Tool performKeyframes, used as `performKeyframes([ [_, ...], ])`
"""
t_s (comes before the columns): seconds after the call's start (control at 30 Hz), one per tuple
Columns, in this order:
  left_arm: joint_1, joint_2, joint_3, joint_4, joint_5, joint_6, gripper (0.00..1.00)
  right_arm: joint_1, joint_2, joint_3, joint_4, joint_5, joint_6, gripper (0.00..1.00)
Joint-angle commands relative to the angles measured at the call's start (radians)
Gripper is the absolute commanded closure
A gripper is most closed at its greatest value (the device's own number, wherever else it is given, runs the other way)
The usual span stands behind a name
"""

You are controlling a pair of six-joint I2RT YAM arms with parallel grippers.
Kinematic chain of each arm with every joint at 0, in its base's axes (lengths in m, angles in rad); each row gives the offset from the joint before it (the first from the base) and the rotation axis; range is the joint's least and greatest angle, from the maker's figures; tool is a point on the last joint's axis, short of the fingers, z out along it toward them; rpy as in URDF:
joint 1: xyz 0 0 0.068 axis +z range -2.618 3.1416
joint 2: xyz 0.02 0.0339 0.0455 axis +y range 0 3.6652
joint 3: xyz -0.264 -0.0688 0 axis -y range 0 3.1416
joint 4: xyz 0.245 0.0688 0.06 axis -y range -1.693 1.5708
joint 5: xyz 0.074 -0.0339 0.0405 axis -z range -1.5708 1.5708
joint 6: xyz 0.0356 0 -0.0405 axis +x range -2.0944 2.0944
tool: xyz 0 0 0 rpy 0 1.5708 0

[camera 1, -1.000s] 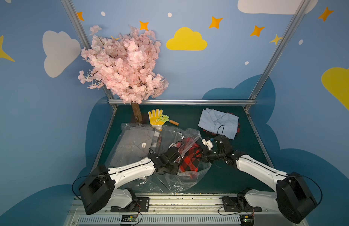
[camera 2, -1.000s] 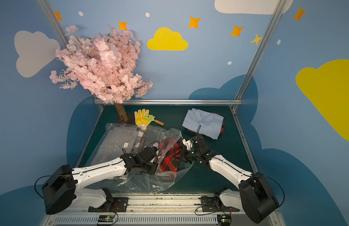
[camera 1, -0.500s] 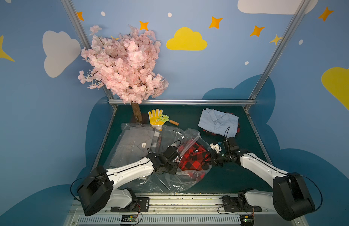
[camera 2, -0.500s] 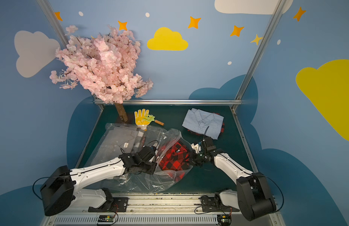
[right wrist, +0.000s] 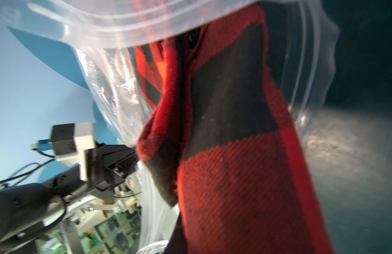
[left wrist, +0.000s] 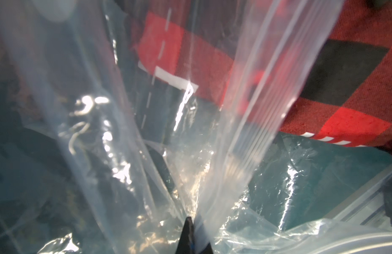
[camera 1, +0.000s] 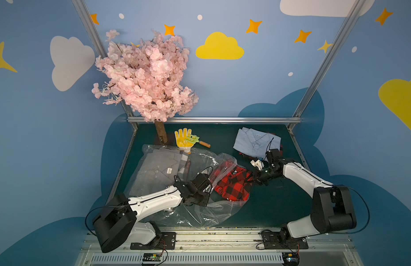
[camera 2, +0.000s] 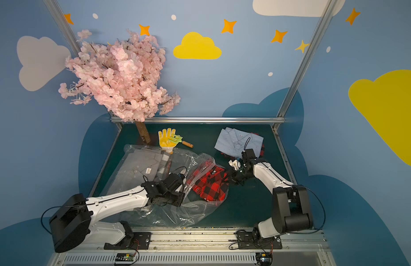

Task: Take the shirt out of the vacuum bag
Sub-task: Take out the shirt from the vacuum bag.

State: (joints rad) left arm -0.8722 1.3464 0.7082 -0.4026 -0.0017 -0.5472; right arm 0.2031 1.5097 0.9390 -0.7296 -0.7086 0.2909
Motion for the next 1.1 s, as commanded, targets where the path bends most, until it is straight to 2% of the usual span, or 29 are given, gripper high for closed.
performKeyframes([
  [0.0, -0.001, 0.014, -0.018, 0.003, 0.017, 0.012, 0.96, -0.008, 0.034, 0.085, -0.128, 0.118, -0.103, 1.00],
  [0.17, -0.013, 0.042, -0.016, 0.021, 0.024, 0.010, 0.96, -0.013, 0.031, 0.135, -0.120, 0.280, -0.096, 1.00],
  [0.23, -0.019, 0.057, -0.014, 0.031, 0.027, 0.007, 0.96, -0.016, 0.019, 0.124, -0.079, 0.259, -0.094, 1.00],
  [0.43, -0.022, 0.085, -0.013, 0.065, 0.047, -0.011, 0.96, -0.091, -0.052, -0.017, 0.078, 0.123, -0.042, 0.47],
  [0.53, -0.022, 0.094, -0.009, 0.067, 0.050, -0.011, 0.96, -0.173, -0.089, -0.101, 0.144, 0.013, -0.035, 0.33],
  [0.7, -0.021, 0.106, -0.006, 0.073, 0.051, -0.008, 0.96, -0.261, -0.171, -0.236, 0.251, -0.118, 0.010, 0.27],
  [0.97, -0.025, 0.125, 0.001, 0.086, 0.065, -0.009, 0.96, -0.254, -0.315, -0.504, 0.457, -0.164, 0.233, 0.22],
  [1.07, -0.029, 0.131, 0.002, 0.087, 0.065, -0.011, 0.96, -0.228, -0.405, -0.580, 0.479, -0.127, 0.279, 0.21],
])
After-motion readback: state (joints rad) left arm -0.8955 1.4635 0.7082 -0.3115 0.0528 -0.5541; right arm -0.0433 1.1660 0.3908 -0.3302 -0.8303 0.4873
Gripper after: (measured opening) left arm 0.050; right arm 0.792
